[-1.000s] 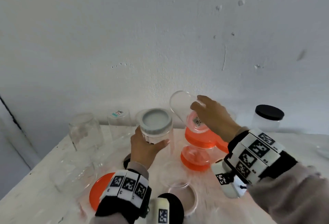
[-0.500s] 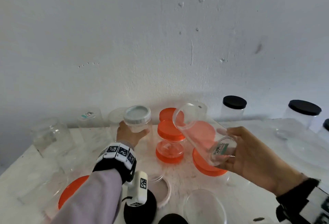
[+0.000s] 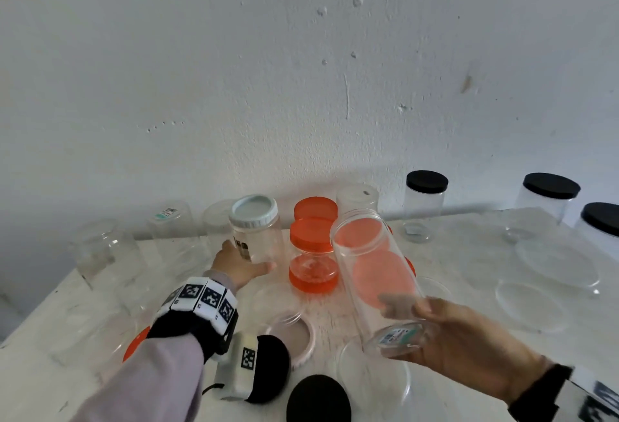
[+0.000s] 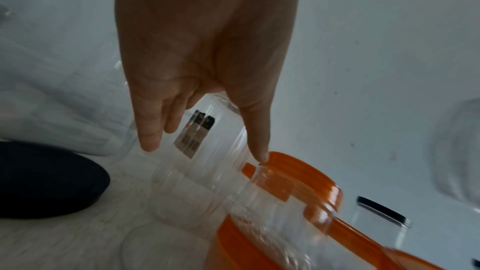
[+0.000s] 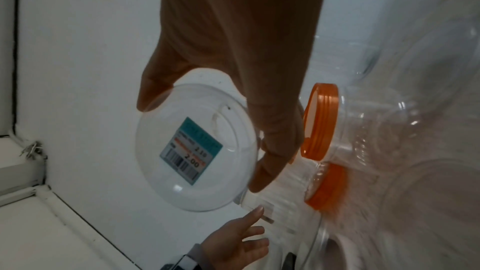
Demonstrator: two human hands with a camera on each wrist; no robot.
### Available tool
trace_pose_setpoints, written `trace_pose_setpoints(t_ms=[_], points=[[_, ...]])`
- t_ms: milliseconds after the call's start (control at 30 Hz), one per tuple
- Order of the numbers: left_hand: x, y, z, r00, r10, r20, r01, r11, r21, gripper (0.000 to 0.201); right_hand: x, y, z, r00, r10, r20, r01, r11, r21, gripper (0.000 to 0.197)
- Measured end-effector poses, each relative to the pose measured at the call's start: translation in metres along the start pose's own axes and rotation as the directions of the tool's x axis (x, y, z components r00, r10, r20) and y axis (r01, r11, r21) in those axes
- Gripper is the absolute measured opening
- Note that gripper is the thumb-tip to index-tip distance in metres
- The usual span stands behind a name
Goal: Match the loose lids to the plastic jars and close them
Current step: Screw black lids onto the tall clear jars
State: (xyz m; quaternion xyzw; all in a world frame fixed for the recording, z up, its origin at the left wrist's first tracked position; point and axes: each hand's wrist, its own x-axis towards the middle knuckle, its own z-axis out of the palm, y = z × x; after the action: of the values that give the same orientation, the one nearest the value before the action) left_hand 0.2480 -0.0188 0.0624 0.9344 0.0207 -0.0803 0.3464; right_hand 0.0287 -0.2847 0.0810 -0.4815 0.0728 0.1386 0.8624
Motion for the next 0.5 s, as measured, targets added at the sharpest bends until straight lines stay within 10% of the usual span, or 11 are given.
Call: trace_pose_setpoints(t_ms=[300,500], points=[[-0.077,-0.027,0.025,0.966,-0.013,0.257,-0.101,0.900,0.424,0.105,-0.011,0.013,-0.002,0.997,0.018,0.071,-0.007,0.988,-0.156,0.108],[-0.112,-0.031,0.050,0.971,-0.068,0.231,-0.084,0.804,0.588,0.097,-0.015,0.015,-0.006,0.997,-0.063,-0.049,0.041,0.935,-0.353,0.076]])
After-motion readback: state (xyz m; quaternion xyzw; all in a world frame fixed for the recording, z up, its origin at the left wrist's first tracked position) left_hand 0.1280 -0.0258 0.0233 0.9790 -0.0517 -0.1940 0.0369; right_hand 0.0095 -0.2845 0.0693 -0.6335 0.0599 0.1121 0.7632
